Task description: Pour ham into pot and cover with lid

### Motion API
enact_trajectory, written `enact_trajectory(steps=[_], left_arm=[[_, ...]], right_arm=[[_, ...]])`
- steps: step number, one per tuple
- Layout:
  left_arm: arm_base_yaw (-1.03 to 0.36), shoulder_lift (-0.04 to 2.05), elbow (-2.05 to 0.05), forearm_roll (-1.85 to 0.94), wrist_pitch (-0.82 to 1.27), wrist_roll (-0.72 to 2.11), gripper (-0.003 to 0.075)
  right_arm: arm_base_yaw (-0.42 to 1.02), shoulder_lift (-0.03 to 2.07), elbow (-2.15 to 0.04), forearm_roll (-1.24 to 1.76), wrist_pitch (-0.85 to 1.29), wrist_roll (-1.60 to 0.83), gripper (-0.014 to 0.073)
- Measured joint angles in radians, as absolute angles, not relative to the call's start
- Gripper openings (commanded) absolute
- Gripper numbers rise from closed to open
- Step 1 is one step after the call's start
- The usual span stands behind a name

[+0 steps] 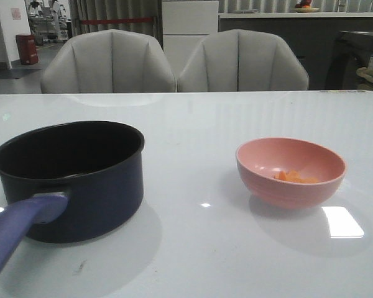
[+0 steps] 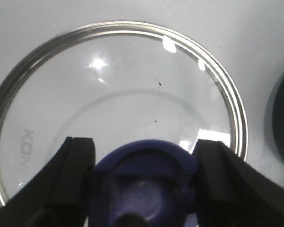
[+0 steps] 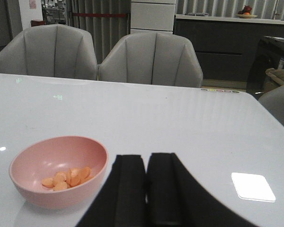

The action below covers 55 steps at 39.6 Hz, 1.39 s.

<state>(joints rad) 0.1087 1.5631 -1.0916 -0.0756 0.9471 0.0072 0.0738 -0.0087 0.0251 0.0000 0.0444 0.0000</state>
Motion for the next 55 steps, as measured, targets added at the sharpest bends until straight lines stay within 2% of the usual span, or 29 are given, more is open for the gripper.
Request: enact_trajectory(steps=[7, 11, 17, 22, 40, 55], left_arm=[[0.109, 1.623, -1.075, -0.094, 0.913, 0.01, 0.0216], [0.109, 1.658, -1.075, -0.099, 0.9, 0.011, 0.0295], [0.109, 1.697, -1.075, -0.091, 0.887, 0.012, 0.0459], [0.109, 1.72, -1.075, -0.075, 0.885, 0.014, 0.0524], [0.101, 1.702, -1.106, -0.048, 0.892, 0.014, 0.0524], [-0.03, 1.372, -1.072, -0.031, 0.862, 0.014, 0.0523]], right_arm=[[0.074, -0.009, 0.025, 0.0, 0.044, 0.0, 0.0147], [0.074, -0.009, 0.025, 0.0, 0.044, 0.0, 0.0147], [0.074, -0.009, 0.025, 0.0, 0.044, 0.0, 0.0147], [0.074, -0.009, 0.025, 0.0, 0.044, 0.0, 0.0147], [0.074, -0.009, 0.025, 0.0, 0.044, 0.0, 0.0147], [0.074, -0.009, 0.025, 0.0, 0.044, 0.0, 0.0147]])
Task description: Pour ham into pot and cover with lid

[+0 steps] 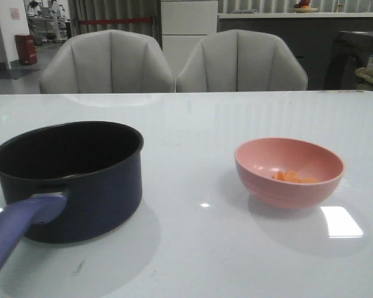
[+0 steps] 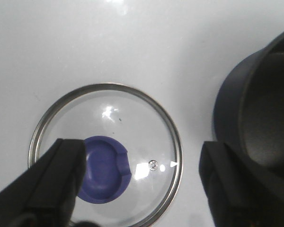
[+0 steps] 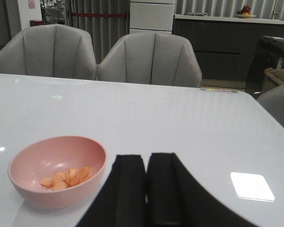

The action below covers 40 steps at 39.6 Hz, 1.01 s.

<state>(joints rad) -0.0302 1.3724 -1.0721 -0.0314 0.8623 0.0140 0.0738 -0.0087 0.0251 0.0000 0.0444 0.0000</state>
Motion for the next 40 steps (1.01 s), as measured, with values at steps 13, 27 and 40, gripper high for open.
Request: enact_trajectory(steps=[13, 27, 40], left_arm=[[-0.105, 0.89, -0.777, -0.021, 0.62, 0.011, 0.0523], [-0.192, 0.385, -0.429, -0.023, 0.416, 0.011, 0.0523], [-0.245, 0.152, -0.292, -0.023, 0.273, 0.011, 0.0522]], right_arm=[[0.074, -0.009, 0.025, 0.0, 0.044, 0.0, 0.0147], [0.074, -0.009, 0.025, 0.0, 0.044, 0.0, 0.0147], [0.074, -0.009, 0.025, 0.0, 0.044, 0.0, 0.0147]])
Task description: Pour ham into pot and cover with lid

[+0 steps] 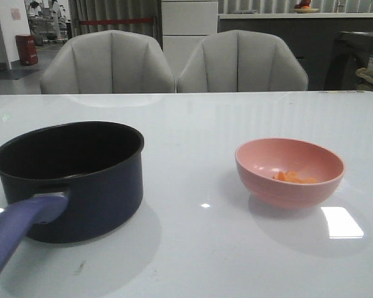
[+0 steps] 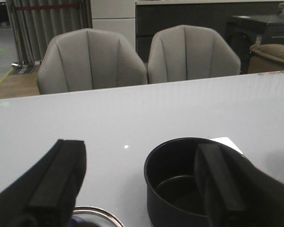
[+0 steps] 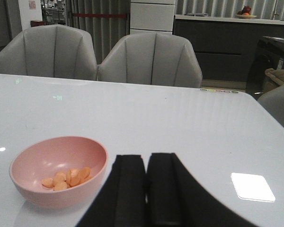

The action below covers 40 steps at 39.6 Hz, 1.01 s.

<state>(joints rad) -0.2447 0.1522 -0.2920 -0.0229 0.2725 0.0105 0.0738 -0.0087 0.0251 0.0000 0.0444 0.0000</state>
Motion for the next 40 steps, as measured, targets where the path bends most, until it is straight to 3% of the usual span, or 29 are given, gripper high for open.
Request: enact_trajectory(steps=[12, 24, 34, 40], left_arm=[[-0.294, 0.133, -0.284, -0.023, 0.255, 0.011, 0.0522], [-0.294, 0.133, -0.284, -0.023, 0.251, 0.011, 0.0522], [-0.294, 0.133, -0.283, -0.023, 0.244, 0.011, 0.0522], [-0.294, 0.133, -0.283, -0.023, 0.242, 0.011, 0.0522]], right_arm=[[0.078, -0.009, 0.025, 0.013, -0.127, 0.071, 0.0147], [0.078, 0.178, -0.267, 0.019, 0.26, 0.107, 0.0147], [0.078, 0.372, -0.294, 0.059, 0.271, 0.111, 0.0153], [0.078, 0.512, -0.345, 0.076, 0.277, 0.114, 0.03]])
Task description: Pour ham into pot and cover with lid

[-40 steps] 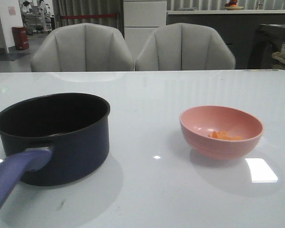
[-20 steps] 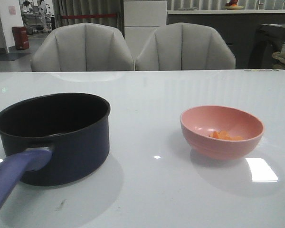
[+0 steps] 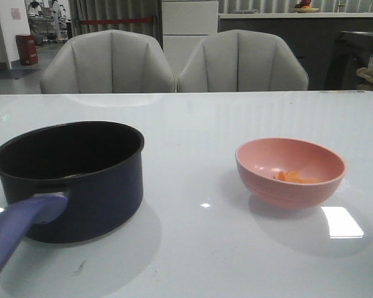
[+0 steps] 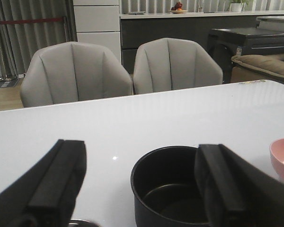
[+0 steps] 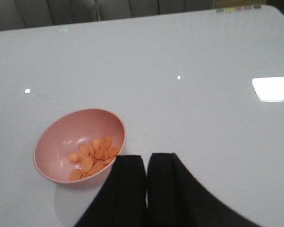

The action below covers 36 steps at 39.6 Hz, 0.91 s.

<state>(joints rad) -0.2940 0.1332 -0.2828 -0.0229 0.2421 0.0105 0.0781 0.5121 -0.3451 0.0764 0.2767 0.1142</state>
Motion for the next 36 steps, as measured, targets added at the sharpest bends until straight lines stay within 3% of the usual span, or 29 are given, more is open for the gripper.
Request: enact_trajectory(steps=[3, 8, 31, 36], left_arm=[[-0.294, 0.133, -0.283, -0.023, 0.242, 0.011, 0.0522], [-0.294, 0.133, -0.283, -0.023, 0.242, 0.011, 0.0522], [-0.294, 0.133, -0.281, -0.023, 0.241, 0.011, 0.0522], [-0.294, 0.133, -0.281, -0.023, 0.24, 0.011, 0.0522]], right_arm=[[0.078, 0.612, -0.396, 0.082, 0.31, 0.116, 0.0413], [0.078, 0.8, -0.484, 0.115, 0.348, 0.116, 0.0496], [0.181, 1.564, -0.913, 0.148, 0.503, 0.08, 0.0491], [0.178, 1.655, -0.977, 0.148, 0.525, 0.078, 0.0408]])
